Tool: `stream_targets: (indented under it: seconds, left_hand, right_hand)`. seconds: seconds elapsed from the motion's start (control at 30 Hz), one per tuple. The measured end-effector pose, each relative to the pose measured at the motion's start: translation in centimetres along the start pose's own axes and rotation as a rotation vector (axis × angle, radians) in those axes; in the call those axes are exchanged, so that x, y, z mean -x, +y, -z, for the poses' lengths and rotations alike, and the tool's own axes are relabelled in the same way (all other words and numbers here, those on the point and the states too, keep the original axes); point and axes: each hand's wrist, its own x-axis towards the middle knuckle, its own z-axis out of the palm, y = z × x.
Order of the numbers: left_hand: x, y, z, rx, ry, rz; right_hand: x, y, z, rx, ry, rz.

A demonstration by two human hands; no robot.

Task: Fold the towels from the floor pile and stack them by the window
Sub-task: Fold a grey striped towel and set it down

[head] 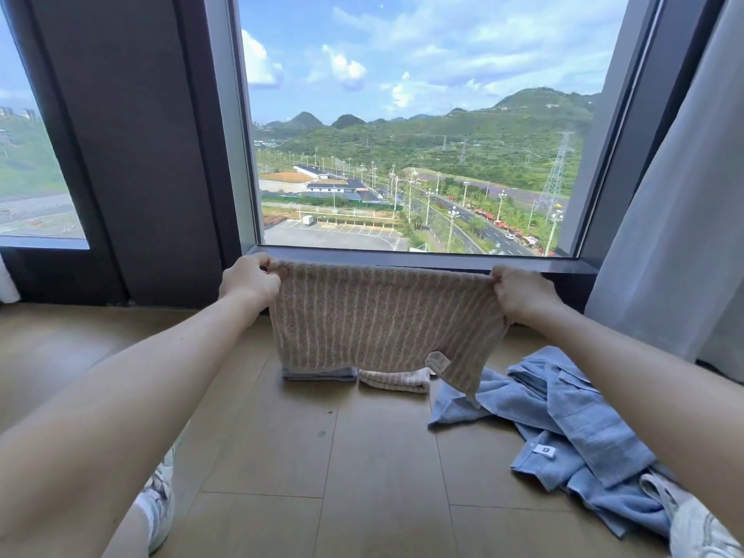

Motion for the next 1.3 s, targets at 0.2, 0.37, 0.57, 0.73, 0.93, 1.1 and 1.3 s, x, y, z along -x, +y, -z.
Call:
stream_targets:
  seconds: [0.2,0.37,0.57,0.73,0.93,1.1,1.3]
  left_hand:
    - [0.1,-0.1,0.0,-0.043,0.005,0.009]
    - [0.2,0.0,-0.3,-0.057,-0.016,0.008]
    - [0.2,-0.2,-0.2,-0.055,-0.014,0.009]
    - [-0.1,-0.8,0.6,-0.061,0.004,0.022]
    - [-0.4,-1.7,1.5,-0.069,-0.014,0.058]
    - [-0.6,-2.0,1.4,-0.079,-0.067,0.074]
    - [-0.7,-2.5,1.7,-0.191,-0.127,0.069]
  right_hand:
    - [0.4,0.0,0.1,-0.261,-0.162,-0.078]
    - [1.0,0.2,0.0,-0.430,-0.274,-0.168]
    - [0.3,0.8,0.0,-0.701,-0.187,-0.223]
    - [0.2,1.4,-0.1,-0.756,-0.198,-0.205]
    - [-0.5,1.1,-0.1,-0.895,-0.071,-0.305]
    - [-1.0,1.3,-0.2,-0.902,-0.068,-0.365]
    - [0.2,1.0,0.5,-0.618,-0.087,-0.269]
